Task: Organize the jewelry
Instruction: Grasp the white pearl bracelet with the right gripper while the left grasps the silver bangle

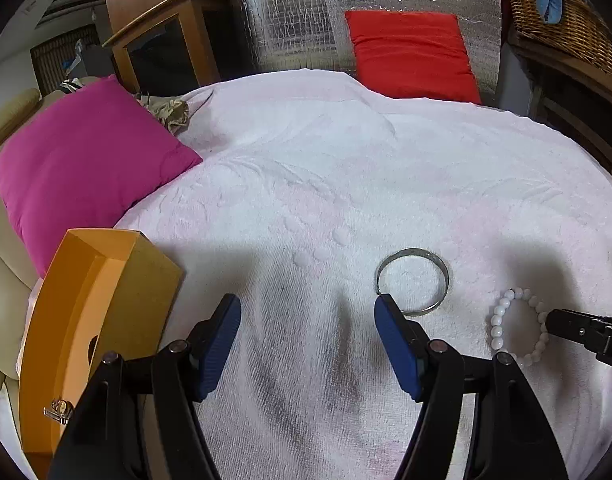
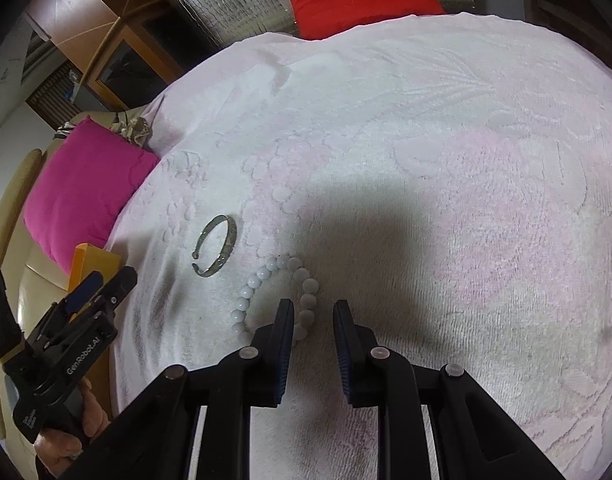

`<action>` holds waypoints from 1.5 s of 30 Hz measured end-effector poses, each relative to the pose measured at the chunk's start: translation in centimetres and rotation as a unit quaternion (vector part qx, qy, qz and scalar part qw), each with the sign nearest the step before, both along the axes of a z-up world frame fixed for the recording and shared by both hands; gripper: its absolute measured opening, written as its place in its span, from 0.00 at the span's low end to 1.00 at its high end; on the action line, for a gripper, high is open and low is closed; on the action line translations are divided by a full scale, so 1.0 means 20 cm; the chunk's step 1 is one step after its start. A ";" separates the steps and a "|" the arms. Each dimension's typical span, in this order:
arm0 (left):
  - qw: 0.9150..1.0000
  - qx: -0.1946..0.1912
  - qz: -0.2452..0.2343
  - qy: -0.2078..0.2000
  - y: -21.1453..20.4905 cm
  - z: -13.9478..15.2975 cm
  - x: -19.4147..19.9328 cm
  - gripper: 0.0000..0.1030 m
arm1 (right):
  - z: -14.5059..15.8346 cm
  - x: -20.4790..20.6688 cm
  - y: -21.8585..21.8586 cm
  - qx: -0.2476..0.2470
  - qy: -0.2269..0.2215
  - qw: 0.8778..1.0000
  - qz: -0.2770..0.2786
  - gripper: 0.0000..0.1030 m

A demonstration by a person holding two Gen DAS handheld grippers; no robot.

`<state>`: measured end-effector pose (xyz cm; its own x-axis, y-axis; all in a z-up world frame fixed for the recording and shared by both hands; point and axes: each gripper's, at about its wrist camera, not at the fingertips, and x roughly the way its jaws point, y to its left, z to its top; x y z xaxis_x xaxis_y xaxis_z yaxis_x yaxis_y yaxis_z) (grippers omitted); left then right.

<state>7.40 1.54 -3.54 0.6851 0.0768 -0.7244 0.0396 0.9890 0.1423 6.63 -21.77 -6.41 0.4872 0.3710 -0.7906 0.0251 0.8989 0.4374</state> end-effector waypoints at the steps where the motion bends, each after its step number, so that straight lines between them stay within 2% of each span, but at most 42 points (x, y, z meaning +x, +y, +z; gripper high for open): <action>1: 1.000 0.000 0.001 0.000 0.00 0.00 0.00 0.68 | -0.01 0.01 0.01 -0.004 0.001 1.000 0.002 0.22; 4: 1.000 0.001 0.002 0.002 0.00 -0.01 0.01 0.68 | -0.01 0.02 0.05 -0.019 -0.005 1.000 0.013 0.22; 9: 1.000 0.004 0.001 0.005 -0.01 -0.02 0.01 0.68 | -0.01 0.02 0.13 -0.069 -0.020 0.997 0.029 0.22; 11: 1.000 0.004 0.002 0.006 -0.02 -0.02 0.01 0.68 | -0.01 0.02 0.18 -0.102 -0.034 0.993 0.040 0.22; 15: 1.000 -0.003 0.005 0.016 -0.01 -0.04 0.03 0.68 | 0.00 0.01 0.23 -0.158 -0.053 0.984 0.053 0.11; 19: 0.999 -0.014 -0.004 0.031 -0.04 -0.07 0.06 0.68 | 0.03 -0.01 0.18 -0.150 -0.060 0.986 0.041 0.10; 24: 0.996 -0.060 -0.035 0.055 -0.11 -0.11 0.12 0.68 | 0.06 -0.03 0.06 -0.132 -0.064 0.989 0.004 0.11; 29: 0.993 -0.090 -0.047 0.059 -0.17 -0.12 0.19 0.68 | 0.05 -0.02 -0.02 -0.112 -0.050 0.992 -0.014 0.10; 38: 0.991 -0.092 -0.066 0.076 -0.23 -0.19 0.29 0.68 | 0.02 -0.02 -0.01 -0.100 -0.037 0.994 -0.009 0.10; 41: 0.987 -0.103 -0.071 0.104 -0.23 -0.24 0.33 0.68 | 0.02 -0.03 0.01 -0.102 -0.036 0.994 -0.007 0.10; 45: 0.984 -0.122 -0.074 0.108 -0.21 -0.25 0.34 0.68 | 0.01 -0.02 0.02 -0.102 -0.035 0.994 -0.007 0.10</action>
